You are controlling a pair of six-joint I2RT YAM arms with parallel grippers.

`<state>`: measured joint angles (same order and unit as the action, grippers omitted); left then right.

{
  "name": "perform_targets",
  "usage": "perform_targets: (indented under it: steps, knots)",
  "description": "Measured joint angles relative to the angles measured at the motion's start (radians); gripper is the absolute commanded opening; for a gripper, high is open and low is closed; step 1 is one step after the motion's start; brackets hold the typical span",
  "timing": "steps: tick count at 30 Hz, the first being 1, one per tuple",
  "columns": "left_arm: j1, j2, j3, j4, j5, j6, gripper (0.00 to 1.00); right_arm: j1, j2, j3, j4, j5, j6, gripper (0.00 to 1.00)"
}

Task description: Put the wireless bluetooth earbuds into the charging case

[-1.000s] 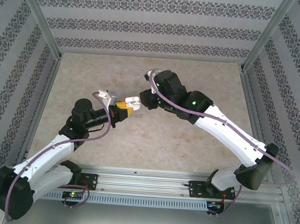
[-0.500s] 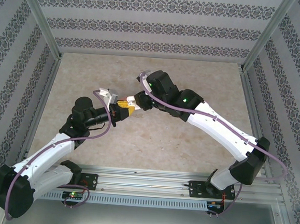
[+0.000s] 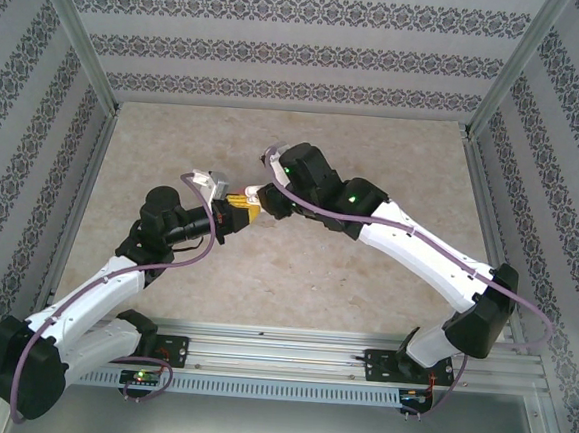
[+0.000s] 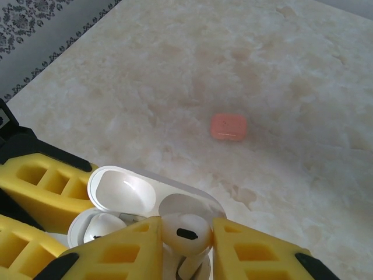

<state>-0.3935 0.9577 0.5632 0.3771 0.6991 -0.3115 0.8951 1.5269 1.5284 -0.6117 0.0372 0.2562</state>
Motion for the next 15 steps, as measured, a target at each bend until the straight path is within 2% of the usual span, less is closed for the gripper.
perform_targets:
  steps: [15]
  knots:
    - [-0.006, 0.015, 0.008, 0.000, 0.008, -0.005, 0.00, 0.006, -0.050, -0.074, 0.058, -0.010, 0.063, 0.30]
